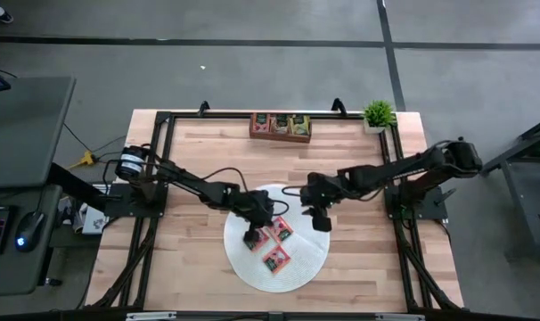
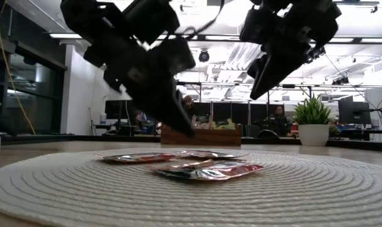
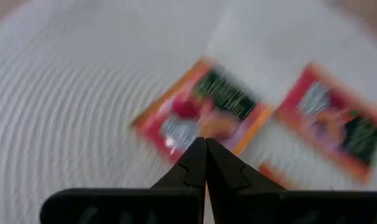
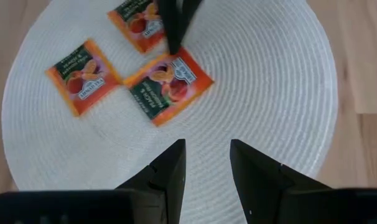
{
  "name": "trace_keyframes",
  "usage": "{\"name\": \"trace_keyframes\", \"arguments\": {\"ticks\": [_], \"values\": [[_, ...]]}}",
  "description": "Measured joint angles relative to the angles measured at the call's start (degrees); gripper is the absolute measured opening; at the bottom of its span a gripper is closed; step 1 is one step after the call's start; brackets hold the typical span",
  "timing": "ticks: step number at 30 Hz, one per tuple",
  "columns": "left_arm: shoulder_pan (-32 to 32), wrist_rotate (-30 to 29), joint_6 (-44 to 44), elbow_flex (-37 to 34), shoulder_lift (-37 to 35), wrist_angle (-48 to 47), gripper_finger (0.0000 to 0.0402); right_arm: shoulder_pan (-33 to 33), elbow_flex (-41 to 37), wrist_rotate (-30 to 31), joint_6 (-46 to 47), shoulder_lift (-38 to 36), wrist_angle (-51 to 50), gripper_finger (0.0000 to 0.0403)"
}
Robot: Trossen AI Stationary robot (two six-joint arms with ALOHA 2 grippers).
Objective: Pick & Place Tea
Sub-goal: Put the orange tea bag into the left section of the wooden organizer
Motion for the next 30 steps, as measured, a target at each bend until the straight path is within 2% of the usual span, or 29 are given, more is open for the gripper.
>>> {"name": "trace_keyframes", "arguments": {"ticks": [6, 14, 30], "values": [[0.0, -1.4, -0.3, -0.1, 0.1, -3.9, 0.0, 3.1, 0.0, 2.3, 1.2, 0.0, 1.2, 0.0122], [0.0, -0.9, 0.0, -0.2, 0.1, -3.7, 0.0, 5.3, 0.0, 6.3, 1.8, 0.0, 1.7, 0.0122], [0.0, -0.1, 0.2, -0.2, 0.1, -3.6, 0.0, 5.3, 0.0, 8.2, 1.6, 0.0, 1.7, 0.0122]]}}
